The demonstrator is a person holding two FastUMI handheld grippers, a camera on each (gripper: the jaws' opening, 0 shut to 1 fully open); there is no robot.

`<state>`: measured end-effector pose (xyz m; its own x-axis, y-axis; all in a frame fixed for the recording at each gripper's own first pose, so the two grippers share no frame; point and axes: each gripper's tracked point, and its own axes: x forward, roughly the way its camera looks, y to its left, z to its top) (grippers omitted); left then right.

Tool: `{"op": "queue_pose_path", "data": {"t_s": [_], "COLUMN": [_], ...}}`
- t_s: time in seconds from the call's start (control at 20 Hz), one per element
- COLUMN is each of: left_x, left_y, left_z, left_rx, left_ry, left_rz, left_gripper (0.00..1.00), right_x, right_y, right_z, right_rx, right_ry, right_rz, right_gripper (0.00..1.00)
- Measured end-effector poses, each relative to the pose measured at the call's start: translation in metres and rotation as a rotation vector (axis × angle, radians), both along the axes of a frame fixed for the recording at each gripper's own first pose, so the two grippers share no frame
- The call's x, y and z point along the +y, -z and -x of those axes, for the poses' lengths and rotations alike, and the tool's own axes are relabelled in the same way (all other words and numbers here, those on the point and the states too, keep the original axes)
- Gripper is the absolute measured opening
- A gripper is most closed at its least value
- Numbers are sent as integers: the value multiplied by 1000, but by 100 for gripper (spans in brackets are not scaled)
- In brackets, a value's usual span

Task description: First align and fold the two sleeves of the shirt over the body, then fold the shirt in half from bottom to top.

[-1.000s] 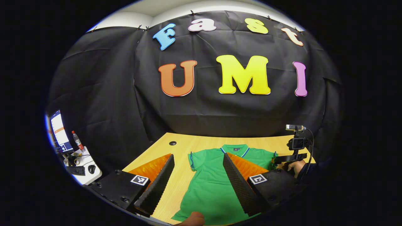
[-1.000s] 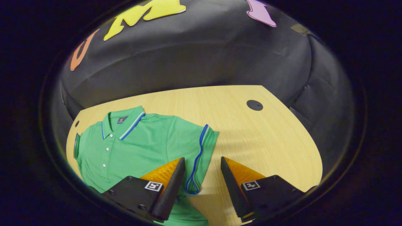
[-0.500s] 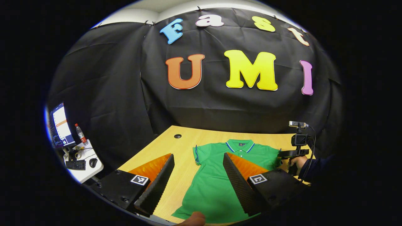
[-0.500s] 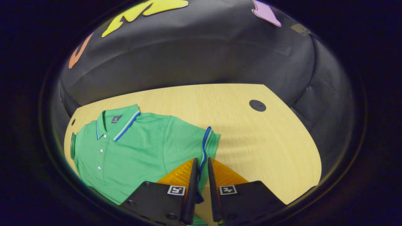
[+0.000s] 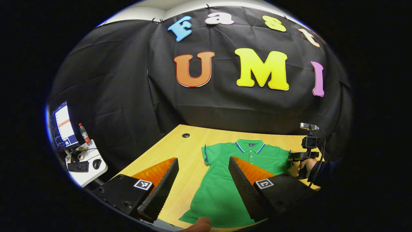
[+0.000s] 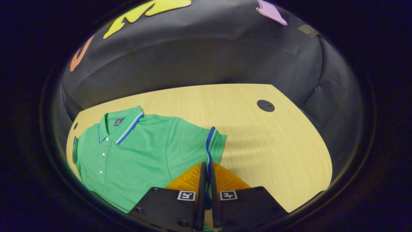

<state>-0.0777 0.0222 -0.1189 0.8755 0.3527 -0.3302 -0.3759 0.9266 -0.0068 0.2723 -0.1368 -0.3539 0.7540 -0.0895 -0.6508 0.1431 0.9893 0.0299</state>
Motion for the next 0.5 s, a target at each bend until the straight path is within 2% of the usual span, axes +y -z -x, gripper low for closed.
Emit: {"op": "queue_pose_path", "data": {"t_s": [0.05, 0.1, 0.5], "left_x": [3, 5, 21], "left_y": [0, -1, -7], "left_z": [0, 0, 1], "left_rx": [-1, -2, -28], "left_ry": [-1, -2, -17], "left_rz": [-4, -3, 17], "left_gripper": [100, 100, 100], "right_x": [-6, -1, 15], "right_y": [-3, -7, -45], "right_z": [2, 2, 3], "right_rx": [-4, -14, -67], "right_ry": [12, 7, -65], "right_rz": [6, -13, 31], "right_gripper": [4, 4, 2]}}
